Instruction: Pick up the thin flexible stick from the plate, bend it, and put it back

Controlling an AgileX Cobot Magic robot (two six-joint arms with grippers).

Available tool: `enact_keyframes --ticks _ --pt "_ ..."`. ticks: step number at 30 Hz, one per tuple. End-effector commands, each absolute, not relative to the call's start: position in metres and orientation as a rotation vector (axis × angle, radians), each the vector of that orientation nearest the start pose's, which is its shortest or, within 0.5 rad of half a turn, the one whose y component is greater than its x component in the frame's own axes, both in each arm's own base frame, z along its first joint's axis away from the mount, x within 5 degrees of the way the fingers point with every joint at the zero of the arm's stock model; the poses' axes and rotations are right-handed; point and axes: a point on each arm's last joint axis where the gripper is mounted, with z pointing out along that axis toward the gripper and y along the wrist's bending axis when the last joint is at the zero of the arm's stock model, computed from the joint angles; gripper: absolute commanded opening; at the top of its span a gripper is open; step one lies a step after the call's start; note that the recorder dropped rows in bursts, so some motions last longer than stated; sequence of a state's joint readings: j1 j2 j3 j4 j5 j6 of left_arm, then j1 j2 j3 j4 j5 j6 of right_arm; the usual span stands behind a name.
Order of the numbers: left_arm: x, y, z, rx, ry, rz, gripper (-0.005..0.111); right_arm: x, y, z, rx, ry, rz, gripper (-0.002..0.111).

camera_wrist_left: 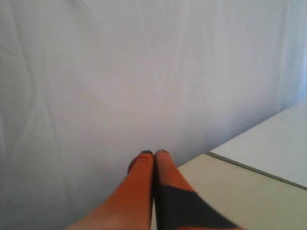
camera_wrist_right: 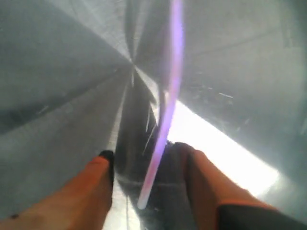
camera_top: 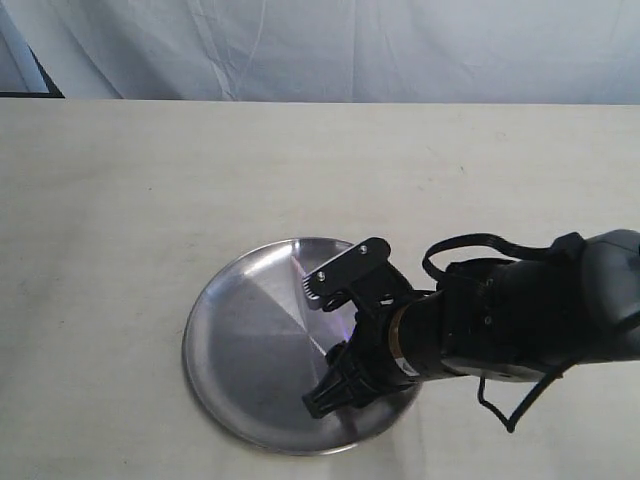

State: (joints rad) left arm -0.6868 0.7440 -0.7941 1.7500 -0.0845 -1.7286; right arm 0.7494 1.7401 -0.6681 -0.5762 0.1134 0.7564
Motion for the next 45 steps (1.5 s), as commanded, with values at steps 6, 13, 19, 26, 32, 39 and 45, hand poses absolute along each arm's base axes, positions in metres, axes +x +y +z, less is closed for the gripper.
enact_keyframes --ticks 6,13,19,26,32,39,45 --pt "0.132 -0.081 0.392 0.366 1.419 -0.316 0.000 0.202 0.166 0.195 -0.567 2.458 0.186 0.008" --pt "0.131 -0.080 0.393 0.366 1.415 -0.319 0.000 0.163 0.120 0.282 -0.392 2.238 0.265 -0.001" --pt "0.131 -0.080 0.393 0.366 1.415 -0.319 0.000 0.135 0.093 0.318 -0.314 2.085 0.355 -0.001" --pt "0.131 -0.080 0.393 0.366 1.415 -0.319 0.000 0.118 0.076 0.336 -0.278 1.980 0.416 -0.001" --pt "0.131 -0.080 0.393 0.366 1.415 -0.319 0.000 0.108 0.056 0.332 -0.235 1.980 0.316 -0.001" --pt "0.131 -0.080 0.393 0.366 1.415 -0.319 0.000 0.095 0.027 0.284 -0.053 1.814 0.326 -0.001" --pt "0.131 -0.080 0.393 0.366 1.415 -0.319 0.000 0.074 0.009 0.238 0.102 1.653 0.302 -0.001"
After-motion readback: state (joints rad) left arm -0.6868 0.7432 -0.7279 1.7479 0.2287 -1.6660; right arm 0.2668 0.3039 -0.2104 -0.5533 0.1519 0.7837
